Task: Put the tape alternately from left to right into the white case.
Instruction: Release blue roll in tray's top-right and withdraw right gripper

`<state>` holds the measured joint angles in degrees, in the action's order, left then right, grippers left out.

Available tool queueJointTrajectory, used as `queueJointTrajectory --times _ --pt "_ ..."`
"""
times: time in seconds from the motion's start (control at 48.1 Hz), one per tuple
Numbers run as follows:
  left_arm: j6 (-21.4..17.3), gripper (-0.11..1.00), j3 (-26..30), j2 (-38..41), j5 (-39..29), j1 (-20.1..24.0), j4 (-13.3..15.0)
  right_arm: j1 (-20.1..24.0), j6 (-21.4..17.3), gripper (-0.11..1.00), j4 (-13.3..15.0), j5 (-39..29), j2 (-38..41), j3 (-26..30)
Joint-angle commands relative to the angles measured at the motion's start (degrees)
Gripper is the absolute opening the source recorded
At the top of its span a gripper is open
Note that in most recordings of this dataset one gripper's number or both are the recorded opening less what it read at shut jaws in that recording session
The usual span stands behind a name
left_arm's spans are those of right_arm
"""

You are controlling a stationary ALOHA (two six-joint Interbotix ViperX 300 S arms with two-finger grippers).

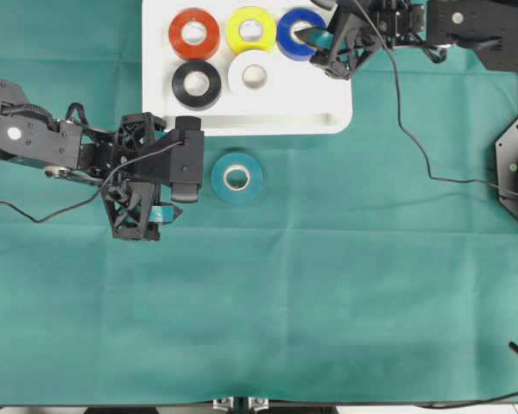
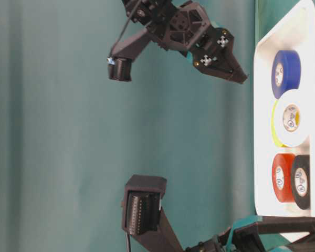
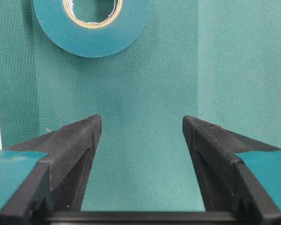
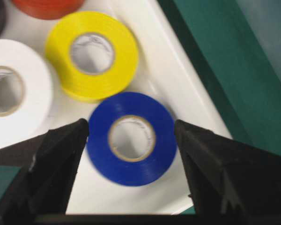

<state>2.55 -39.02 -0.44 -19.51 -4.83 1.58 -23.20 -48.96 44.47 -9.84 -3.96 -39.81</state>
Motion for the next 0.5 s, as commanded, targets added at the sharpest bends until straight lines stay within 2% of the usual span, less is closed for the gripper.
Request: queueJointTrajectory --times 0.0,0.478 --pt "0.00 0.96 1.23 -0.97 0.18 -0.18 0.09 1.49 -0.09 0.80 0.18 0.09 -2.55 -0.18" --pt "0.00 0.96 1.49 -0.97 0.18 -0.18 0.09 13.71 -0.26 0.79 0.09 0.35 -9.23 -5.01"
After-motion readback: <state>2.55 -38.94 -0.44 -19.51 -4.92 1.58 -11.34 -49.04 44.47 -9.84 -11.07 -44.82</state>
